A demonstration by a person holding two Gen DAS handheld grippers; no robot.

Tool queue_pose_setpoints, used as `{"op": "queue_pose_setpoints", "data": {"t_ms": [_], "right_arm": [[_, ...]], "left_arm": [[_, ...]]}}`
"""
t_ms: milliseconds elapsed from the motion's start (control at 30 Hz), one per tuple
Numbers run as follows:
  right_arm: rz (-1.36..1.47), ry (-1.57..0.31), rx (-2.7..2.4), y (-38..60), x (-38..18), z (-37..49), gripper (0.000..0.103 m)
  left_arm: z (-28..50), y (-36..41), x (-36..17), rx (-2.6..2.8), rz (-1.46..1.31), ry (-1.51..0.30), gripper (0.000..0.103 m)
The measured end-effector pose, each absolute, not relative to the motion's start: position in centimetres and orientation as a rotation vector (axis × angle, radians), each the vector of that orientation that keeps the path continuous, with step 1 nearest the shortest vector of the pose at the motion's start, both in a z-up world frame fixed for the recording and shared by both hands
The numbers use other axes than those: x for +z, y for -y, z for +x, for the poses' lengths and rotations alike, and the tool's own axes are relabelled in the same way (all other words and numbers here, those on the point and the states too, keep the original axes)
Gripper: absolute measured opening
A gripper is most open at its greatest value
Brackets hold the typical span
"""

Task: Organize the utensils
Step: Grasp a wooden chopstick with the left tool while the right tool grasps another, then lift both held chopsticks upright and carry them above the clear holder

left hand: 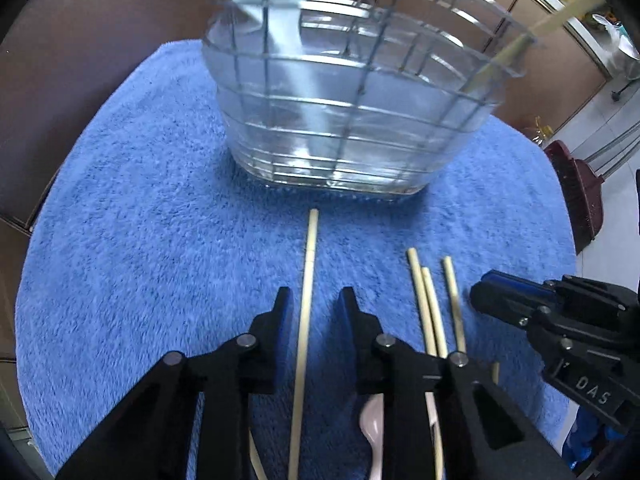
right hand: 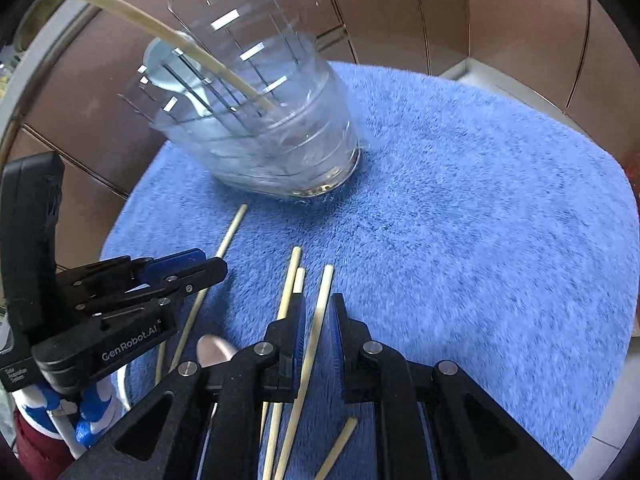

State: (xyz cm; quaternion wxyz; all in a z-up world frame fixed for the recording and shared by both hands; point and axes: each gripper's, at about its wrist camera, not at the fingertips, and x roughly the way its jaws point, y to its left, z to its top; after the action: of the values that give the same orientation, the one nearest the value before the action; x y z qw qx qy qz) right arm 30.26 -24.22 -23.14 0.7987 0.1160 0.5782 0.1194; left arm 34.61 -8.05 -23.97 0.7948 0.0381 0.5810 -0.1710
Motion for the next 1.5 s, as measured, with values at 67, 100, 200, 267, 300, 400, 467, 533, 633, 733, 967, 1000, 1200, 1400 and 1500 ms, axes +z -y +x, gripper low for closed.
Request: {"op": "queue_pose_setpoints", "data": {"t_ms": [67,100,200,267,300,400,467,533,633,733,967,1000,1200,1400,1500], "right_arm": [[0.23,-1.258,0.246,23.9,-23.7,30.8,0.012],[0.218,-1.27,0.238,23.7,-24.0,31.0,0.012],[0.193,-1.293,0.217,23.3,-24.4,31.3,0.012],[0.167,-1.309,0.202,22.8,-24.9,31.4,0.012],[0.152,-1.308,0.195,22.5,-25.0,31.5,0.011],[0.107,-1.302,0.168,21.9,-25.0,31.2,0.011],[0.103,-1.289,0.152,21.9,-25.0,30.8,0.009],[0.138,-1.274,0.14,22.0,-25.1,30.4,0.008],[0.199,-1.261,0.138,22.9,-24.8,30.0,0.007],[0.273,-1.222,0.145,24.0,-23.5,28.9,0.006],[0.367,-1.07,0.198,26.3,-18.2,24.7,0.006],[0.371,-1.048,0.204,26.7,-17.4,23.9,0.006],[0.371,-0.887,0.234,26.0,-12.9,18.7,0.006],[0.353,-0.805,0.238,24.5,-10.6,16.2,0.006],[0.344,-0.766,0.24,23.9,-9.5,14.3,0.006]], "left_arm": [[35.0,8.1,-24.5,-0.369,0.086,-1.262,0.016],[35.1,8.1,-24.5,-0.369,0.087,-1.267,0.015],[35.5,8.3,-24.7,-0.37,0.088,-1.274,0.013],[35.7,8.4,-24.7,-0.368,0.108,-1.271,0.013],[35.7,8.8,-24.8,-0.365,0.122,-1.266,0.013],[35.6,10.1,-25.1,-0.353,0.15,-1.252,0.012],[35.5,10.4,-25.1,-0.339,0.151,-1.245,0.009],[35.4,10.6,-25.2,-0.328,0.152,-1.236,0.007],[34.8,10.4,-24.8,-0.319,0.132,-1.234,0.004],[33.7,9.8,-23.7,-0.324,0.104,-1.205,0.004],[30.7,8.7,-18.9,-0.314,0.05,-1.063,0.004],[29.8,8.3,-17.8,-0.316,0.038,-1.029,0.004],[24.8,7.0,-13.2,-0.315,0.03,-0.861,0.004],[20.4,5.4,-9.8,-0.343,-0.016,-0.751,0.004],[18.8,4.6,-8.9,-0.363,-0.062,-0.707,0.004]]}}
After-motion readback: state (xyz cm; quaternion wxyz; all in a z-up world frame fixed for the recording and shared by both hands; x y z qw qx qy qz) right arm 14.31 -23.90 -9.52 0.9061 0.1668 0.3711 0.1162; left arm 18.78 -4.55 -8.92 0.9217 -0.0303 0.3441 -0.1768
